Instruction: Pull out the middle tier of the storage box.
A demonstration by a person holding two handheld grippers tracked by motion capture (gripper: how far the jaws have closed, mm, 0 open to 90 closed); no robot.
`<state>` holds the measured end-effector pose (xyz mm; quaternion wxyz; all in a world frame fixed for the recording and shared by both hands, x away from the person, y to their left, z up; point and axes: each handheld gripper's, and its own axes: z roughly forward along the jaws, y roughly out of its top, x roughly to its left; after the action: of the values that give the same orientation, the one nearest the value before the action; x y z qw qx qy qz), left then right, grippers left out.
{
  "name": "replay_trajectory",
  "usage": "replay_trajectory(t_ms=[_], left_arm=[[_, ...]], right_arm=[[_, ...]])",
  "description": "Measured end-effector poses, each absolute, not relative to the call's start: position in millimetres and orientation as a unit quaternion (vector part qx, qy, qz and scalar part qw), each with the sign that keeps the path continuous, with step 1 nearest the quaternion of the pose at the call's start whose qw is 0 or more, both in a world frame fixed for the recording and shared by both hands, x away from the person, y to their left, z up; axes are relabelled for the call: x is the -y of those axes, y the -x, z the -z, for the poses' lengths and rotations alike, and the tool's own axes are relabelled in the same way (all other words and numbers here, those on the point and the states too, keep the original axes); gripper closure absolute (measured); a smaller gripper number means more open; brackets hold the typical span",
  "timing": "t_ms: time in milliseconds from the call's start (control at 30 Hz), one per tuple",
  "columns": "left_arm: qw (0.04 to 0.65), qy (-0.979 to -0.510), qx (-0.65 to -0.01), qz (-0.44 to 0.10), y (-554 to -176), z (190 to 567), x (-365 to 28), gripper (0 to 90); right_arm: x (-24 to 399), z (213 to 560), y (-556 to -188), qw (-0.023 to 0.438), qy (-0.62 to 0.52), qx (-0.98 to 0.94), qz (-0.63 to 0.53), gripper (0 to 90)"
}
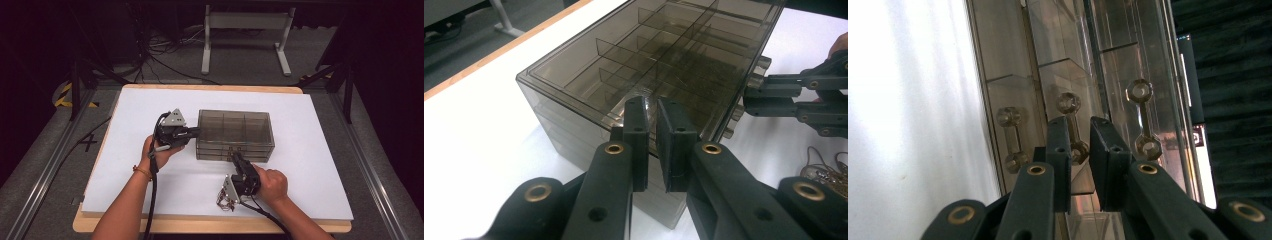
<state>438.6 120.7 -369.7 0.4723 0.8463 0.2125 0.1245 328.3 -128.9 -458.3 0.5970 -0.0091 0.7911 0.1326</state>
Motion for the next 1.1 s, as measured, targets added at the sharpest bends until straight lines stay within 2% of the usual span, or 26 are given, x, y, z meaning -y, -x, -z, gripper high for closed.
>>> replay_trajectory(t_ms=[967,1100], left_arm=[[0.479,-0.841,-0.216,-0.129,-436.6,371.9,-121.1,83.1],[0.470,-0.846,-0.211,-0.136,-433.5,369.9,-118.7,80.0]], right_arm=[[129.6,455.9,-313.6,0.589,0.008,-0.796,-0.138,79.6],[131.0,454.7,-312.2,0.582,0.008,-0.800,-0.144,79.1]])
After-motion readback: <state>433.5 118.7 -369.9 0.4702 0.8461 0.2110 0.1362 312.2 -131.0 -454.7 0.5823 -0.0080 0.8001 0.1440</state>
